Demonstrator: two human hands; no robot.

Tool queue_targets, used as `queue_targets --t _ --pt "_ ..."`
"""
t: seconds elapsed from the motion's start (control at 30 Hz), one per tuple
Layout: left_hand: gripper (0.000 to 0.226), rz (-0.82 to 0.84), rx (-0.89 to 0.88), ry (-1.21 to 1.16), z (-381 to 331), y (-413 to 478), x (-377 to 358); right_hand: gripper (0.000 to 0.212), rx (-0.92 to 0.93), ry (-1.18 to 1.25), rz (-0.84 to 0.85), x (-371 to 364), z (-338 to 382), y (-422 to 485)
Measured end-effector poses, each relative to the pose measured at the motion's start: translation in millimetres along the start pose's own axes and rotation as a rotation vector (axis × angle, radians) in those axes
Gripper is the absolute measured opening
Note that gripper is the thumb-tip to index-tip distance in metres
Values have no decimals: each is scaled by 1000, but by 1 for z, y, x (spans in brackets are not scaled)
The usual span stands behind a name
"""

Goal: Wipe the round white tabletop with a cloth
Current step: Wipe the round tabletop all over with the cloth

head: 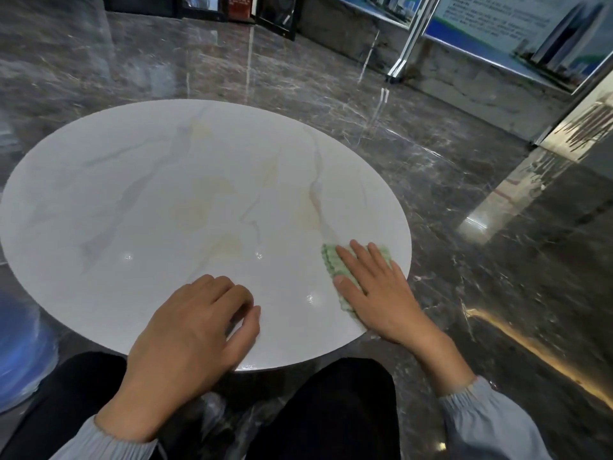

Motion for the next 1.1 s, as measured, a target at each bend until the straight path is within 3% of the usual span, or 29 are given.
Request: queue_targets --t 0.13,0.27,0.47,0.57,0.67,0.8,0.9,1.1 --pt "21 -15 11 0 -1 0 4 61 -222 -16 38 13 -61 56" --pt "21 -23 20 -3 -3 1 7 60 -286 -23 85 10 -52 61" --pt "20 -52 40 5 -1 0 10 58 215 -30 19 -18 98 -36" --pt "22 -52 31 14 -2 0 10 56 328 17 6 -20 113 -56" --pt "22 -49 30 -6 -2 0 11 57 220 -15 29 -11 61 -13" --pt "20 -59 37 -20 -2 0 13 60 -150 -76 58 8 -40 48" --pt "20 -83 44 -29 -3 0 15 60 -217 -79 67 5 -40 53" --pt "19 -137 50 -15 -1 -1 17 62 208 -63 -1 -23 104 -26"
Point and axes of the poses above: each hand's wrist, its own y-axis towards the middle knuckle, its own x-axis out of the back of the hand, z = x × y, the point moved 10 cm from there along y, towards the middle knuckle, and after that the axes turned 6 degrees about -z, right-handed, at the moved point
